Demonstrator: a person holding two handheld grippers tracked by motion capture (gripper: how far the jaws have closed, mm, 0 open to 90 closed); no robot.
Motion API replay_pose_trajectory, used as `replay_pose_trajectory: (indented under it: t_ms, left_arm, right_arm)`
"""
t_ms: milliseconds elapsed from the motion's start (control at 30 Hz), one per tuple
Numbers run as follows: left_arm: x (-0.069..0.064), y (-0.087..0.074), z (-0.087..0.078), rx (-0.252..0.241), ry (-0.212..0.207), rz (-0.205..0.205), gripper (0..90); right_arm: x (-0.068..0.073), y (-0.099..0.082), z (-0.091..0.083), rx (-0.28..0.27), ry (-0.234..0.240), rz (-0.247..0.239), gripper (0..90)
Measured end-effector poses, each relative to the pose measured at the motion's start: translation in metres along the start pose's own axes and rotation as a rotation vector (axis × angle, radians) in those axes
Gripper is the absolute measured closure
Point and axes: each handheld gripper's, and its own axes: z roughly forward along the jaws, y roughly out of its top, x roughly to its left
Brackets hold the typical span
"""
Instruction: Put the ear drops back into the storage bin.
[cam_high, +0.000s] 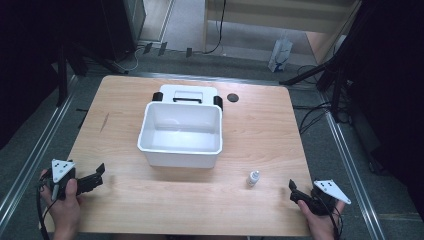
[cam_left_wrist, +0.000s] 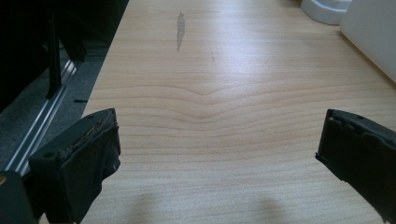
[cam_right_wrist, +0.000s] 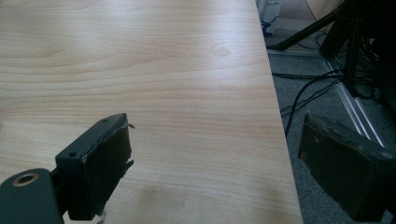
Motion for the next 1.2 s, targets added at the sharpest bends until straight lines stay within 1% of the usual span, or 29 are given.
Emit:
replay_pose_trajectory:
  t_ms: [133,300,333,367,433,467,567,600,633,667,700,733,767,800,833,867,933,967,1000,1100,1133,1167,1200]
  left_arm:
    - [0.0,0.0,0.0,0.003,0.001,0.002,0.0]
    - [0.0,0.0,0.0,0.003,0.0,-0.005,0.0]
    - [0.0,0.0,0.0,0.002,0.0,-0.005,0.0]
    - [0.0,0.0,-0.001,0.002,0.0,-0.006,0.0]
    - [0.001,0.0,-0.001,0.002,-0.002,-0.007,0.0]
    - [0.001,0.0,-0.001,0.002,-0.003,-0.007,0.0]
    - [0.001,0.0,-0.001,0.004,-0.008,-0.01,0.0]
    - [0.001,0.0,-0.001,0.004,-0.008,-0.01,0.0]
    - [0.002,0.0,-0.001,0.002,-0.008,-0.012,0.0]
    - [0.002,0.0,-0.001,0.001,-0.007,-0.014,0.0]
    - [0.002,0.0,-0.001,0.001,-0.01,-0.017,0.0]
    - [0.002,0.0,-0.001,0.001,-0.01,-0.017,0.0]
    - [0.002,0.0,-0.001,0.0,-0.013,-0.017,0.0]
    - [0.002,0.0,-0.001,0.0,-0.013,-0.017,0.0]
    - [0.002,0.0,-0.001,0.001,-0.015,-0.017,0.0]
    - [0.002,0.0,-0.001,0.001,-0.016,-0.019,0.0]
    - [0.002,0.0,-0.001,0.002,-0.015,-0.018,0.0]
    - [0.002,0.0,-0.001,0.003,-0.015,-0.017,0.0]
    - [0.002,0.0,-0.001,0.006,-0.015,-0.013,0.0]
    - [0.002,0.0,-0.001,0.005,-0.015,-0.015,0.0]
    - [0.002,0.0,-0.001,0.005,-0.015,-0.015,0.0]
    - [0.002,0.0,-0.001,0.005,-0.016,-0.017,0.0]
    - [0.002,0.0,-0.001,0.004,-0.018,-0.018,0.0]
  right_arm:
    - [0.0,0.0,0.0,-0.004,0.002,0.003,9.2]
    - [-0.001,0.001,0.0,0.016,0.002,0.001,9.2]
    - [-0.001,0.002,-0.001,0.025,0.007,0.003,9.3]
    - [-0.001,0.003,-0.001,0.023,0.01,-0.001,9.3]
    - [0.0,0.008,-0.004,0.024,0.024,0.009,9.5]
    - [0.001,0.011,-0.006,0.03,0.027,0.0,9.6]
    - [0.007,0.024,-0.011,0.072,0.049,-0.071,10.9]
    - [0.007,0.024,-0.011,0.072,0.049,-0.071,10.9]
    - [0.008,0.027,-0.013,0.089,0.054,-0.094,11.2]
    - [0.012,0.035,-0.015,0.126,0.064,-0.142,11.6]
    - [0.014,0.039,-0.016,0.144,0.076,-0.168,11.9]
    - [0.014,0.039,-0.016,0.144,0.076,-0.168,11.9]
    - [0.018,0.047,-0.017,0.199,0.091,-0.226,12.0]
    - [0.018,0.047,-0.017,0.199,0.091,-0.226,12.0]
    - [0.022,0.054,-0.016,0.236,0.104,-0.288,12.2]
    - [0.024,0.056,-0.016,0.25,0.105,-0.306,12.2]
    - [0.029,0.063,-0.014,0.294,0.119,-0.353,12.3]
    - [0.029,0.063,-0.014,0.294,0.119,-0.353,12.3]
    - [0.034,0.068,-0.012,0.334,0.132,-0.396,12.3]
    - [0.041,0.075,-0.008,0.392,0.15,-0.465,12.4]
    - [0.041,0.075,-0.008,0.392,0.15,-0.465,12.4]
    - [0.044,0.077,-0.007,0.414,0.153,-0.479,12.4]
    - [0.047,0.079,-0.005,0.434,0.16,-0.505,12.4]
